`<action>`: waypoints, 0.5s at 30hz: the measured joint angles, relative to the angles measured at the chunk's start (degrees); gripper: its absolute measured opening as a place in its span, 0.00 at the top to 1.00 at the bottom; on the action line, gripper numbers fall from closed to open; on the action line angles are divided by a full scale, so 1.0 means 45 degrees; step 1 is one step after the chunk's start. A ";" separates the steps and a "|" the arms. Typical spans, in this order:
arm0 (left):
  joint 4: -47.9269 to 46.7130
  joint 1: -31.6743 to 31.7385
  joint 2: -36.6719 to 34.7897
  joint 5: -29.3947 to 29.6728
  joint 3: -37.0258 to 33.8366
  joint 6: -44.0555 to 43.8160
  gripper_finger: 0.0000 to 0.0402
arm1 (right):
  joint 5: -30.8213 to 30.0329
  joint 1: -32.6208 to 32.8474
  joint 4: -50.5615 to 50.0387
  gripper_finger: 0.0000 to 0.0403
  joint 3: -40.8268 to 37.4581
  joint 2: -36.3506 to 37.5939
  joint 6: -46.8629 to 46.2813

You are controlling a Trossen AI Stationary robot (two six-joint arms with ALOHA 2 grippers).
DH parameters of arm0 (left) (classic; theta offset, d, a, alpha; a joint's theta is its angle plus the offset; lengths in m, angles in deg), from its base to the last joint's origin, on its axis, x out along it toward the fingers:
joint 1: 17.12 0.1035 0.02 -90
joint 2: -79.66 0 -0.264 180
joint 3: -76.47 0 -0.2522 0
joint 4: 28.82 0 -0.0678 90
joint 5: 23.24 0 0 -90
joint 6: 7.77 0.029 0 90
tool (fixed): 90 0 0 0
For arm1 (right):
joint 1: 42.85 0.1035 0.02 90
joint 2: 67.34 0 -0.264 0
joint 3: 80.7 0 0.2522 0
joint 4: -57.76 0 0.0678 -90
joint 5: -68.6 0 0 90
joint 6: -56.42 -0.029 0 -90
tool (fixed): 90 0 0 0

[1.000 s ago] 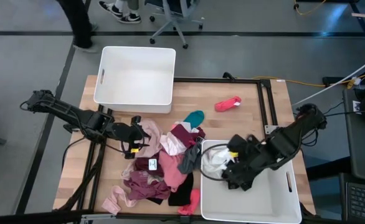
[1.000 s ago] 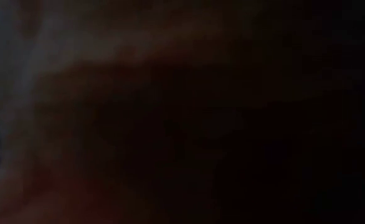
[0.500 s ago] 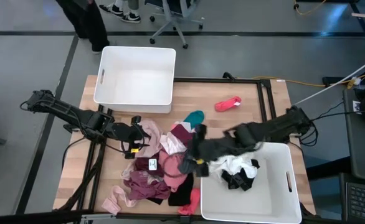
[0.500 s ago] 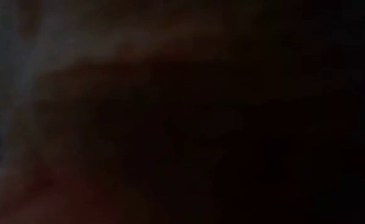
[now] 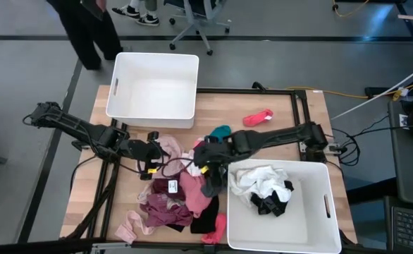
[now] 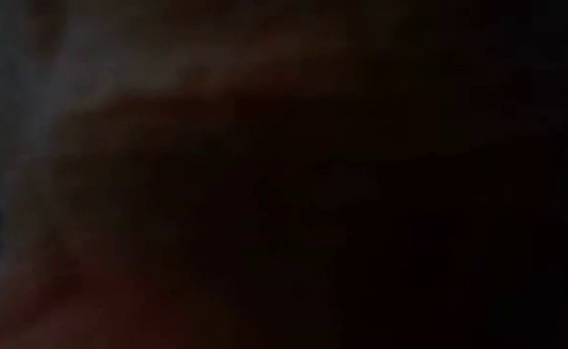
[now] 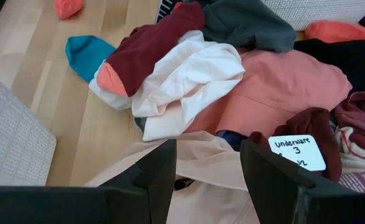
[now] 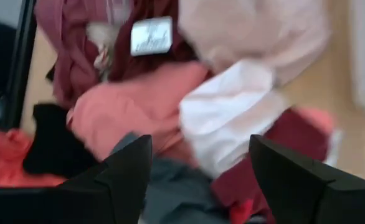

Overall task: Sort clothes
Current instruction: Put the gray underwear into the bottom white bin

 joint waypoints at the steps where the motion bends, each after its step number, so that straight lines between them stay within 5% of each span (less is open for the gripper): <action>1: 0.0005 0.0000 0.0000 0.0000 0.0000 0.0000 0.58 | 0.0283 0.0010 -0.0281 0.33 0.0040 -0.0155 -0.0127; 6: 0.0014 0.0001 0.0000 0.0000 0.0000 0.0019 0.58 | 0.1428 0.0040 -0.1295 0.33 0.0053 -0.0809 -0.0820; 15: 0.0017 0.0000 0.0001 0.0000 0.0000 0.0019 0.58 | 0.1436 0.0025 -0.2186 0.33 0.0053 -0.1753 -0.0915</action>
